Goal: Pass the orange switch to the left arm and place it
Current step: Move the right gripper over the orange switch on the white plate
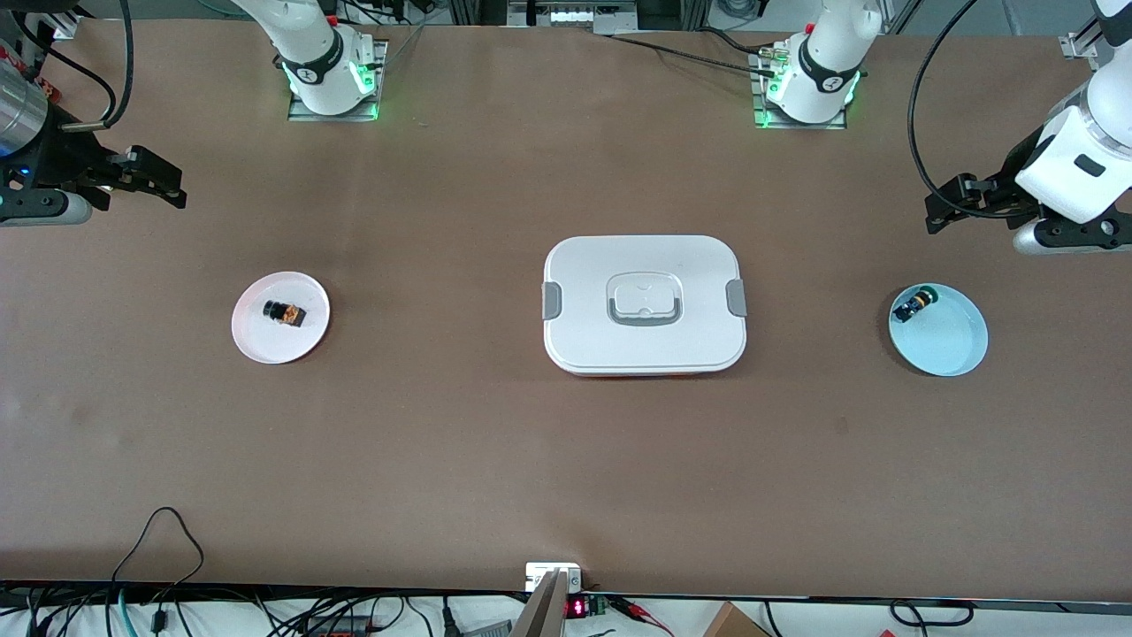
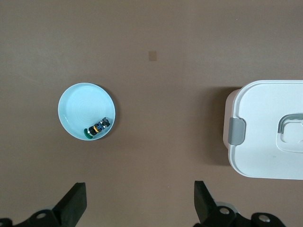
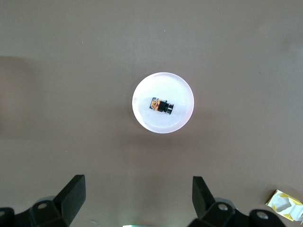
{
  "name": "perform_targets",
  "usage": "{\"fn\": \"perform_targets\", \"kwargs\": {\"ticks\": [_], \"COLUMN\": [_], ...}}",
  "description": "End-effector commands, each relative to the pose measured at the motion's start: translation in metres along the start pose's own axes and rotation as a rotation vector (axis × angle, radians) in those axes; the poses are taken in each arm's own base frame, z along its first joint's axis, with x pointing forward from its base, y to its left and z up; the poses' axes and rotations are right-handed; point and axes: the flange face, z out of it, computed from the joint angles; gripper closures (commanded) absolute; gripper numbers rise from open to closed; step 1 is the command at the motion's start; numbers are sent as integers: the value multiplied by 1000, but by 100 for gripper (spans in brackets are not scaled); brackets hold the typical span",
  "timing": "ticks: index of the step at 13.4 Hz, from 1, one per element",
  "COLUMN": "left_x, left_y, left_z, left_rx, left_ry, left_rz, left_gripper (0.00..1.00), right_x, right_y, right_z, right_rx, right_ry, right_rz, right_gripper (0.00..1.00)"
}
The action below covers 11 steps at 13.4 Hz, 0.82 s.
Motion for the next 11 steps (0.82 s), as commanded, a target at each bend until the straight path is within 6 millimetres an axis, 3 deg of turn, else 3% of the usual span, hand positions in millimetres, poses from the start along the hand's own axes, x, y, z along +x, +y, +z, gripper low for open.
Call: {"fn": "perform_targets", "kwargs": {"ticks": [1, 5, 9, 11], "left_x": [4, 4, 4, 4], "left_y": [3, 3, 2, 3], "left_z": [-3, -4, -4, -4], "left_rx": [18, 18, 18, 18], "left_ry": [9, 11, 9, 9], "left_rz": [-3, -3, -5, -4], "left_gripper": [0, 0, 0, 0], "right_x": [-1, 4, 22, 30], "right_y": [-1, 0, 0, -2], "right_z": [-3, 1, 33, 38], "right_rx": [6, 8, 22, 5], "right_ry": [-31, -33, -87, -66], "right_rz": [-6, 5, 18, -1], "right_gripper": [0, 0, 0, 0]}}
